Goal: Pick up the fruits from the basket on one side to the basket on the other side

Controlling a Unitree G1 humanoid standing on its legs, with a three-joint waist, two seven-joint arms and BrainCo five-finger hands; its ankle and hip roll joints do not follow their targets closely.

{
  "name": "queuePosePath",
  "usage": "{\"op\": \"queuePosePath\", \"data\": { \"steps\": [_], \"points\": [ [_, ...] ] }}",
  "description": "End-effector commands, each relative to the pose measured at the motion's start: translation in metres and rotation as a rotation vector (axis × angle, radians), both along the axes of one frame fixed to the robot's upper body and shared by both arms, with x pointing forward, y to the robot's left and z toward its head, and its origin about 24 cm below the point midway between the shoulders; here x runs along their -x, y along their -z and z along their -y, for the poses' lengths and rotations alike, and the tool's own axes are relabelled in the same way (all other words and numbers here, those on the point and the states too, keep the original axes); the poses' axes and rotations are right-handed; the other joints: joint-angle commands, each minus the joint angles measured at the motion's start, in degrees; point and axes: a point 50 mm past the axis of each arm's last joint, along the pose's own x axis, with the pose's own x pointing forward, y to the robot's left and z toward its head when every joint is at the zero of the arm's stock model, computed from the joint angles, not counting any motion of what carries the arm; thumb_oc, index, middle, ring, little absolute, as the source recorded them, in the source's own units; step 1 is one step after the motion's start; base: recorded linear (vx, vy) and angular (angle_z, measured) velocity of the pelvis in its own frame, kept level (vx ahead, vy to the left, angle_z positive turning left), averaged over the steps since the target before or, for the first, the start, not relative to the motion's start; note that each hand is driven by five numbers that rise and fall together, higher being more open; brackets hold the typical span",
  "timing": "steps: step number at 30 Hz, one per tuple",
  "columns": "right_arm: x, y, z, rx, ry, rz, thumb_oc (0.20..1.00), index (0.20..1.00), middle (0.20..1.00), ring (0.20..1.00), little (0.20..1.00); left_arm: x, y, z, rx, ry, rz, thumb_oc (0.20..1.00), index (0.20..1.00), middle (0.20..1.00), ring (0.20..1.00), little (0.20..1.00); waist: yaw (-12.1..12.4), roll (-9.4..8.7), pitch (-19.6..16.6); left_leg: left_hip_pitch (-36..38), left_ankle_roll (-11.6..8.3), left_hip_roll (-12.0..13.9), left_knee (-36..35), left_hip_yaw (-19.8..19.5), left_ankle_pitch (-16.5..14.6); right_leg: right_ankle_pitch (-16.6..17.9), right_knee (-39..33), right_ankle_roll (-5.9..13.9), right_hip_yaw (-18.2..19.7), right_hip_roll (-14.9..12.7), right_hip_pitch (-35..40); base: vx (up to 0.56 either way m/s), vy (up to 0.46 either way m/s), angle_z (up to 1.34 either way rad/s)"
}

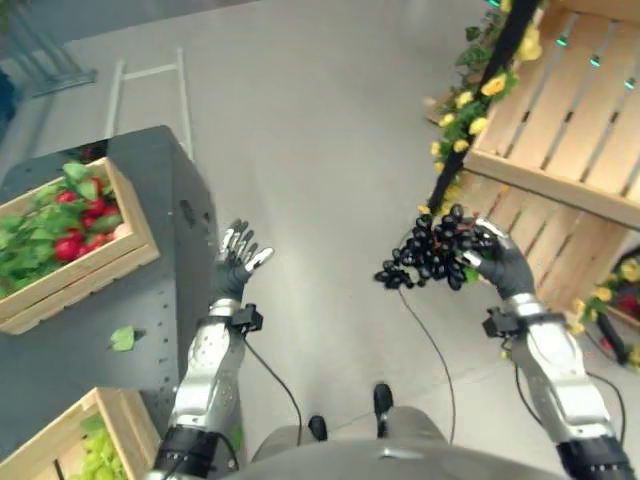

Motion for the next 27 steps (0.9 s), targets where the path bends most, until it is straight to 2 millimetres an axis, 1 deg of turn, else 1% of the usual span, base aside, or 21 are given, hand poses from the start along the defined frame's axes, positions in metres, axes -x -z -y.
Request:
{"op": "queuePosePath", "data": {
  "steps": [1,2,3,6,7,9,11,12,14,16,17,18,19,20,21,22,23,24,25,26,27],
  "points": [
    [-0.005,-0.042,0.000,-0.061,0.006,0.243,0.200,0.200,0.200,0.200,0.200,-0.001,-0.022,-0.012,-0.063,-0.012,0.117,1.000,1.000,1.000,1.000,1.000,-0.6,-2.00,-2.1,1.6,1.11,-4.3,-1.7,2.3,-3.4,3.7,-3.7,5.89,0.5,1.0,-3.1,-0.18,0.116,-0.34],
    [-0.005,-0.042,0.000,-0.061,0.006,0.243,0.200,0.200,0.200,0.200,0.200,-0.001,-0.022,-0.013,-0.063,-0.012,0.118,1.000,1.000,1.000,1.000,1.000,-0.5,-2.06,-2.1,1.7,1.14,-4.3,-2.1,2.5,-3.2,3.7,-3.6,5.92,0.7,1.0,-3.3,-0.23,0.130,-0.49],
    [-0.005,-0.043,0.002,-0.060,0.032,0.252,0.200,0.200,0.200,0.200,0.200,-0.002,-0.025,-0.016,-0.094,-0.019,0.127,1.000,1.000,1.000,1.000,1.000,-1.0,-2.62,-1.4,2.2,1.34,-4.2,-5.0,3.2,-1.6,4.9,-1.8,7.01,1.1,1.2,-5.7,-0.10,0.054,-0.38],
    [-0.006,-0.042,0.004,-0.066,0.052,0.254,0.200,0.200,0.200,0.200,0.200,-0.001,-0.026,-0.021,-0.127,-0.023,0.120,1.000,1.000,1.000,1.000,1.000,-1.1,-2.93,-0.6,2.6,1.55,-3.5,-6.8,4.2,-0.3,3.9,2.0,7.48,0.2,1.4,-7.5,-0.12,0.042,-0.46],
    [-0.006,-0.042,0.005,-0.054,0.066,0.252,0.200,0.200,0.200,0.200,0.200,0.001,-0.026,-0.022,-0.122,-0.028,0.122,1.000,1.000,1.000,1.000,1.000,-1.5,-2.61,-0.5,3.6,0.98,-2.7,-8.5,4.8,0.1,3.9,1.7,7.51,0.2,0.2,-7.9,-0.01,-0.016,-0.25],
    [-0.007,-0.046,0.006,-0.039,0.084,0.272,0.200,0.200,0.200,0.200,0.200,0.004,-0.028,-0.026,-0.124,-0.034,0.127,1.000,1.000,1.000,1.000,1.000,-0.9,-2.14,-0.4,5.0,0.47,-1.4,-10.0,6.7,0.2,4.5,-2.1,7.27,-3.3,-3.5,-7.0,-0.02,-0.049,-0.44],
    [-0.008,-0.047,0.006,-0.042,0.083,0.275,0.200,0.200,0.200,0.200,0.200,0.005,-0.029,-0.026,-0.122,-0.033,0.131,1.000,1.000,1.000,1.000,1.000,-0.6,-2.50,-0.5,4.9,0.30,-1.4,-10.1,7.4,0.6,5.3,-3.9,7.06,-4.2,-3.9,-6.7,-0.01,-0.039,-0.62],
    [-0.010,-0.049,0.006,-0.041,0.084,0.283,0.200,0.200,0.200,0.200,0.200,0.004,-0.031,-0.027,-0.121,-0.029,0.136,1.000,1.000,1.000,1.000,1.000,0.0,-3.05,-0.6,5.2,0.31,-1.6,-9.7,8.6,0.2,6.5,-5.9,7.39,-6.1,-4.8,-6.2,0.04,-0.067,-0.62],
    [-0.012,-0.052,0.005,-0.022,0.079,0.288,0.200,0.200,0.200,0.200,0.200,0.005,-0.028,-0.028,-0.127,-0.022,0.124,1.000,1.000,1.000,1.000,1.000,0.5,-3.63,-0.8,5.5,0.01,-1.4,-8.4,10.9,-0.9,7.4,-6.0,7.67,-9.0,-5.4,-6.5,0.13,-0.160,-0.77],
    [-0.013,-0.053,0.009,0.002,0.089,0.284,0.200,0.200,0.200,0.200,0.200,0.005,-0.019,-0.023,-0.105,0.005,0.091,1.000,1.000,1.000,1.000,1.000,0.1,-3.93,-1.6,6.0,-0.48,-1.1,-6.4,11.5,-2.8,6.9,-6.4,7.32,-9.1,-6.1,-5.8,0.19,-0.220,-0.56],
    [-0.013,-0.053,0.009,0.004,0.090,0.284,0.200,0.200,0.200,0.200,0.200,0.004,-0.019,-0.023,-0.104,0.006,0.091,1.000,1.000,1.000,1.000,1.000,0.1,-3.60,-1.4,6.2,-0.51,-0.8,-6.0,11.5,-3.4,6.7,-6.4,7.36,-9.3,-5.8,-5.4,0.25,-0.180,-0.04],
    [-0.013,-0.055,0.011,0.010,0.099,0.288,0.200,0.200,0.200,0.200,0.200,0.004,-0.012,-0.018,-0.086,0.031,0.060,1.000,1.000,1.000,1.000,1.000,-0.4,-2.73,-2.4,6.4,-1.18,0.3,-1.9,11.0,-5.4,4.2,-5.2,6.35,-8.8,-5.4,-4.2,0.30,-0.163,-0.01],
    [-0.015,-0.058,0.010,0.030,0.096,0.298,0.200,0.200,0.200,0.200,0.200,0.005,-0.005,-0.016,-0.055,0.026,0.036,1.000,1.000,1.000,1.000,1.000,-0.4,-2.08,-2.8,6.4,-1.22,0.9,2.0,10.9,-6.7,3.0,-4.9,5.55,-8.6,-4.9,-2.9,0.38,-0.211,0.02],
    [-0.017,-0.059,0.010,0.025,0.091,0.301,0.200,0.200,0.200,0.200,0.200,0.006,-0.002,-0.014,-0.052,0.033,0.023,1.000,1.000,1.000,1.000,1.000,-0.3,-1.63,-3.0,6.4,-1.38,1.4,4.4,10.3,-6.3,2.1,-4.7,4.80,-8.2,-4.1,-1.7,0.20,-0.114,-0.02],
    [-0.017,-0.059,0.010,0.025,0.090,0.301,0.200,0.200,0.200,0.200,0.200,0.006,-0.002,-0.014,-0.052,0.033,0.024,1.000,1.000,1.000,1.000,1.000,-0.4,-1.81,-3.0,6.2,-1.39,1.2,4.4,10.3,-6.1,2.3,-4.8,4.74,-8.2,-4.2,-1.9,0.17,-0.108,-0.13],
    [-0.020,-0.061,0.009,0.018,0.084,0.308,0.200,0.200,0.200,0.200,0.200,0.007,0.000,-0.014,-0.052,0.032,0.014,1.000,1.000,1.000,1.000,1.000,-0.1,-1.36,-3.2,5.6,-1.92,1.8,8.0,9.9,-4.6,1.7,-5.0,3.99,-7.5,-3.3,-0.7,0.25,-0.204,-0.28],
    [-0.023,-0.065,0.010,0.031,0.072,0.312,0.200,0.200,0.200,0.200,0.200,0.011,0.006,-0.012,-0.027,0.034,-0.013,1.000,1.000,1.000,1.000,1.000,0.4,-0.50,-2.9,4.1,-3.51,3.2,14.8,9.2,-0.6,-0.2,-5.3,2.25,-6.8,-1.2,1.9,0.33,-0.296,-0.37],
    [-0.026,-0.070,0.011,0.034,0.064,0.322,0.200,0.200,0.200,0.200,0.200,0.011,0.007,-0.011,-0.023,0.035,-0.017,1.000,1.000,1.000,1.000,1.000,0.9,-0.63,-2.5,2.3,-4.79,3.7,21.9,8.4,2.1,-0.7,-5.6,1.26,-6.2,-0.8,3.2,0.29,-0.346,-0.22],
    [-0.028,-0.074,0.014,0.055,0.071,0.332,0.200,0.200,0.200,0.200,0.200,0.012,0.009,-0.009,-0.016,0.044,-0.029,1.000,1.000,1.000,1.000,1.000,1.3,-0.98,-1.9,0.1,-5.74,5.0,28.7,9.1,3.8,-1.6,-5.9,0.26,-6.5,-0.8,4.8,0.19,-0.283,-0.26],
    [-0.029,-0.078,0.016,0.066,0.083,0.338,0.200,0.200,0.200,0.200,0.200,0.012,0.010,-0.006,-0.008,0.056,-0.035,1.000,1.000,1.000,1.000,1.000,1.5,-1.41,-1.6,-1.2,-5.98,5.9,31.7,10.4,5.1,-2.3,-6.1,-0.56,-6.7,-1.0,6.0,0.15,-0.228,-0.30],
    [-0.030,-0.081,0.021,0.078,0.103,0.345,0.200,0.200,0.200,0.200,0.200,0.012,0.011,-0.002,-0.004,0.076,-0.036,1.000,1.000,1.000,1.000,1.000,2.4,-1.36,-0.2,-4.1,-6.72,6.5,34.9,10.1,5.2,-2.9,-6.1,-1.11,-6.5,-1.2,7.8,0.09,-0.119,-0.41]
  ]
}}
